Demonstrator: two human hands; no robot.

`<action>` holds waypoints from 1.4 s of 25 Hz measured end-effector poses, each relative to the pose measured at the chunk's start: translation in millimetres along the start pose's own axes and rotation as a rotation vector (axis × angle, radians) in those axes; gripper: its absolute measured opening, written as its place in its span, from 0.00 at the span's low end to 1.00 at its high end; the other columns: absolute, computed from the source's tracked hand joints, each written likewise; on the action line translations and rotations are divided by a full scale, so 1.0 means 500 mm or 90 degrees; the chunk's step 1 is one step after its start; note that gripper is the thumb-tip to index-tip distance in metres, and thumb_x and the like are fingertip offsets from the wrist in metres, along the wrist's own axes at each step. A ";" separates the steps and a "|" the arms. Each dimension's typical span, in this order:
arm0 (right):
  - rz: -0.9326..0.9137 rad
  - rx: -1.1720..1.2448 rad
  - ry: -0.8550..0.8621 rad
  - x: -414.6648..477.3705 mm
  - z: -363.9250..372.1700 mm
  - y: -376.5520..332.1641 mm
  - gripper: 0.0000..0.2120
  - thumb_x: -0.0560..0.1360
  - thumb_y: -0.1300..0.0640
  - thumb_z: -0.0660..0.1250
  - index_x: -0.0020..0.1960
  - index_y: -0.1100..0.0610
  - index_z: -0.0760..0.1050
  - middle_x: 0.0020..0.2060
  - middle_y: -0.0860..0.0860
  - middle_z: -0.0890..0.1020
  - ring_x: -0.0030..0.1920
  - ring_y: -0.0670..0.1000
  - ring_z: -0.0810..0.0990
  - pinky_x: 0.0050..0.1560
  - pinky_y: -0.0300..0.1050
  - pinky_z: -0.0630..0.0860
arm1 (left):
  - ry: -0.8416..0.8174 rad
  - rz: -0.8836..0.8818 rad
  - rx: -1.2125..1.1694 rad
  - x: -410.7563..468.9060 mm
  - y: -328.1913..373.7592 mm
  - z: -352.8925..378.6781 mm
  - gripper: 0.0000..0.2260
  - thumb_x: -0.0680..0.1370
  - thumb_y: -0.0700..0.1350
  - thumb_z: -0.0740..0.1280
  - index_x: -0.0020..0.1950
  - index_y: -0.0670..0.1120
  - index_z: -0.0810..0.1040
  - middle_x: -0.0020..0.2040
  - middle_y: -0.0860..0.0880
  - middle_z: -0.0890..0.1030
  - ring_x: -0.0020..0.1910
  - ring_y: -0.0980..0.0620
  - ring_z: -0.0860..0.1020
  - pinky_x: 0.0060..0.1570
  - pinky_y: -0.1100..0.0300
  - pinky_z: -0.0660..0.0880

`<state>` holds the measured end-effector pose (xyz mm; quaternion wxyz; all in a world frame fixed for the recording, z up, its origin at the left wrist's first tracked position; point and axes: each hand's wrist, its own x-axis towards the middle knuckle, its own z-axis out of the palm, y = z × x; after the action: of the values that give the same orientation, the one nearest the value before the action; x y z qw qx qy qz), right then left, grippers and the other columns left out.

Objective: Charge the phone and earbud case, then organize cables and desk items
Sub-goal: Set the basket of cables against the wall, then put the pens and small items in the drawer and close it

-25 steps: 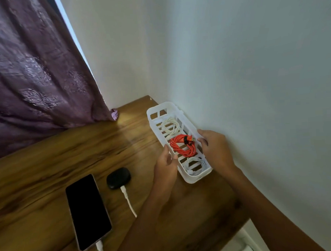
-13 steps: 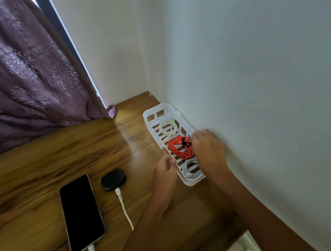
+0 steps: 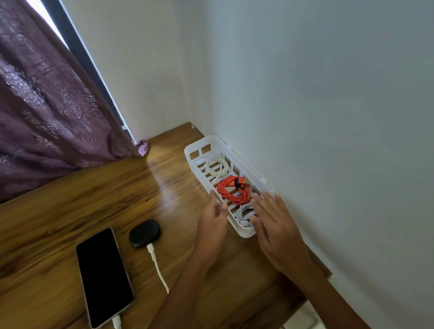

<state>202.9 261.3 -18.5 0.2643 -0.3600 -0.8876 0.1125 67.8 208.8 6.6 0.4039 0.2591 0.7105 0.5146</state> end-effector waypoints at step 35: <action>-0.399 0.314 -0.007 -0.380 0.162 -1.024 0.25 0.81 0.47 0.48 0.66 0.62 0.69 0.68 0.58 0.70 0.72 0.56 0.61 0.73 0.50 0.51 | 0.566 0.091 0.265 -0.842 -0.272 -0.800 0.23 0.79 0.44 0.62 0.73 0.46 0.62 0.71 0.46 0.68 0.69 0.50 0.67 0.67 0.62 0.62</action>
<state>-24.1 -238.5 40.0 0.3596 0.0030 -0.9022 0.2382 -34.6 -375.9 65.5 -0.0350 0.1382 0.8822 0.4488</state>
